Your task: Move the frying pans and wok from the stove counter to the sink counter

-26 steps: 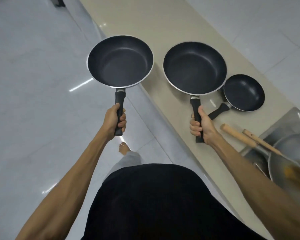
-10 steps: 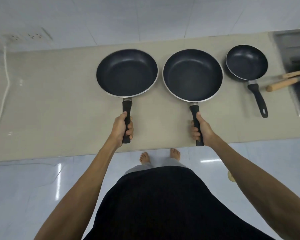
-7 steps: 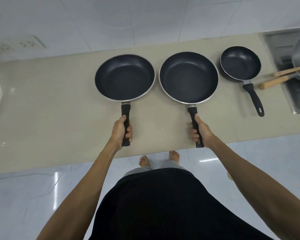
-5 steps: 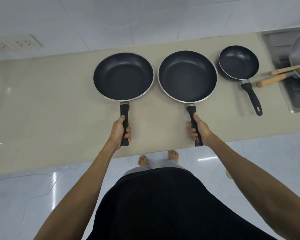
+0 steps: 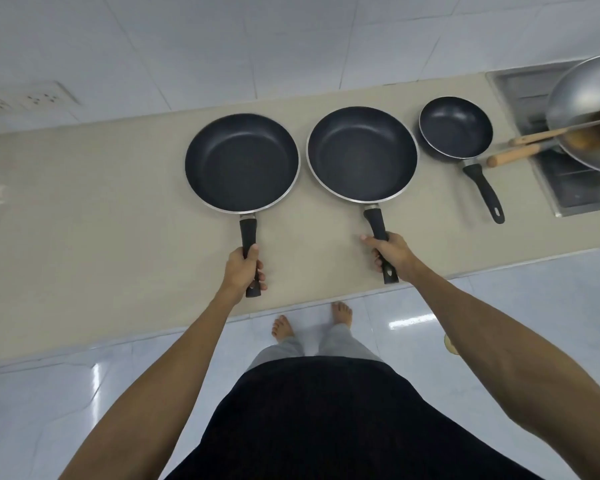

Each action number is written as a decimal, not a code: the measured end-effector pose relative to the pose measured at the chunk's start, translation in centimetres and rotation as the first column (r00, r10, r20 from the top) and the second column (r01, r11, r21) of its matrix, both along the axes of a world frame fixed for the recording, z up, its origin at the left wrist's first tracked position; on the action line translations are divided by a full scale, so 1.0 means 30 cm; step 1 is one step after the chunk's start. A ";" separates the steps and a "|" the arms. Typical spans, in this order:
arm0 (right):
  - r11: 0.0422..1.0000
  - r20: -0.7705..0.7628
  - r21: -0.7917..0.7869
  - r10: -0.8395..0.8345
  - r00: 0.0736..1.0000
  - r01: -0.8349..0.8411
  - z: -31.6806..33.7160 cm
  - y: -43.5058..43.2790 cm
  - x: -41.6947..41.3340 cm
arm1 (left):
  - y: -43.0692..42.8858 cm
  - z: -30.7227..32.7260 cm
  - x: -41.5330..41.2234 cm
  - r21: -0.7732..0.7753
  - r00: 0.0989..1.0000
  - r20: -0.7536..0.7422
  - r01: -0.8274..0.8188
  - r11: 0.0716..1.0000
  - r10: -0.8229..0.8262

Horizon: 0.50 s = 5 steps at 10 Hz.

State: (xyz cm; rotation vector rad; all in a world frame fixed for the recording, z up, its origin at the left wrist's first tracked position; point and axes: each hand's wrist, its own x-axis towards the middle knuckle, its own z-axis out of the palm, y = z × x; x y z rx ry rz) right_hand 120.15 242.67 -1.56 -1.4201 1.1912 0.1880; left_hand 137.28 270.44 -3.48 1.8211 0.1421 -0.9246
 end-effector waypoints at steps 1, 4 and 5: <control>0.996 -0.033 -0.059 0.059 0.998 -0.061 0.031 0.009 -0.012 | 0.005 0.025 -0.003 0.046 0.998 0.029 0.050 0.998 -0.052; 0.880 -0.187 -0.274 0.348 0.919 -0.389 0.125 0.009 -0.097 | 0.018 0.139 -0.058 0.353 0.910 0.237 0.245 0.903 -0.339; 0.847 -0.170 -0.327 0.383 0.908 -0.418 0.161 -0.013 -0.154 | 0.007 0.196 -0.096 0.426 0.836 0.368 0.238 0.873 -0.408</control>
